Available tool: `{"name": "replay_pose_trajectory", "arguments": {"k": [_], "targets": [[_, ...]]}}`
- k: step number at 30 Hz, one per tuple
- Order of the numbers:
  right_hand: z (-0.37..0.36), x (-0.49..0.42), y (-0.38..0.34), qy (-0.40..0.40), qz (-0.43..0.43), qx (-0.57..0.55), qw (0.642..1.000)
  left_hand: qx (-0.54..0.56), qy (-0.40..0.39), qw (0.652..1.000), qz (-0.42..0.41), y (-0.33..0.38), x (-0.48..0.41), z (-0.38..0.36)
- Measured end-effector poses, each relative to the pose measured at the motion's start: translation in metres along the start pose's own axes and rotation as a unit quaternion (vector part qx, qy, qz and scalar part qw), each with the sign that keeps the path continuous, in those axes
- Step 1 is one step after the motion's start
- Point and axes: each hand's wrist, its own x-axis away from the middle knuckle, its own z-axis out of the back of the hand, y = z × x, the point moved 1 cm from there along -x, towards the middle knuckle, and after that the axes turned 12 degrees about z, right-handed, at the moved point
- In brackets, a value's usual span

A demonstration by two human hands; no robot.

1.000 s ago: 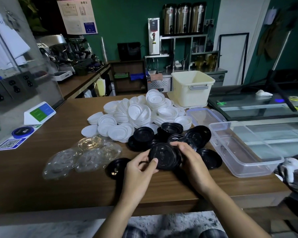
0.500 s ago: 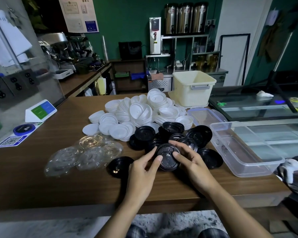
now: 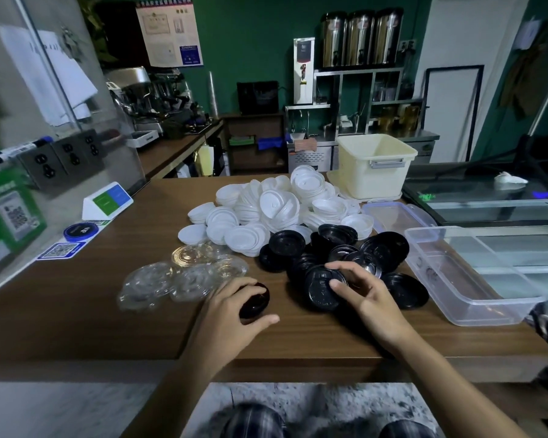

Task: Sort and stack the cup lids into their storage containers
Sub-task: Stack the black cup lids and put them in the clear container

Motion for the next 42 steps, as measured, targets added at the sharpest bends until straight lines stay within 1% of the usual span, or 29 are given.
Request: {"name": "replay_pose_trajectory", "arguments": {"k": [2, 4, 7, 12, 20, 23, 27, 30, 33, 36, 39, 42], "targets": [[-0.001, 0.000, 0.000, -0.006, 0.002, 0.004, 1.000, -0.005, -0.027, 1.000, 0.011, -0.012, 0.002, 0.005], [-0.001, 0.000, 0.001, -0.011, 0.007, 0.015, 1.000, -0.002, -0.038, 0.999, 0.002, -0.018, 0.003, 0.005], [-0.001, 0.001, 0.000, -0.008, 0.011, 0.017, 1.000, 0.011, -0.030, 0.999, -0.015, -0.014, 0.004, 0.002], [0.000, 0.001, 0.001, 0.002, 0.008, 0.013, 1.000, 0.045, -0.007, 0.999, -0.012, -0.001, -0.001, -0.008], [0.002, 0.001, 0.004, 0.011, 0.011, 0.016, 1.000, 0.070, -0.016, 0.996, 0.051, 0.017, -0.022, -0.025], [0.003, 0.000, 0.007, 0.017, 0.017, 0.026, 0.999, 0.113, -0.024, 0.992, 0.057, 0.021, -0.028, -0.028], [0.004, -0.001, 0.008, 0.027, 0.023, 0.031, 0.999, 0.222, -0.060, 0.970, 0.071, 0.031, -0.031, -0.024], [0.003, -0.001, 0.008, 0.034, 0.023, 0.031, 0.999, 0.298, -0.045, 0.949, 0.089, 0.036, -0.034, -0.022], [0.003, -0.001, 0.007, 0.031, 0.017, 0.029, 0.999, 0.321, -0.050, 0.942, 0.087, 0.039, -0.039, -0.023], [0.002, -0.001, 0.004, 0.029, 0.008, 0.024, 0.999, 0.304, -0.068, 0.947, 0.082, 0.047, -0.042, -0.030], [0.001, 0.001, -0.001, 0.022, -0.003, 0.003, 1.000, 0.311, -0.050, 0.945, 0.089, 0.056, -0.044, -0.041], [0.001, 0.002, -0.002, 0.022, -0.005, -0.003, 1.000, 0.343, -0.033, 0.932, 0.109, 0.066, -0.045, -0.049]]}}
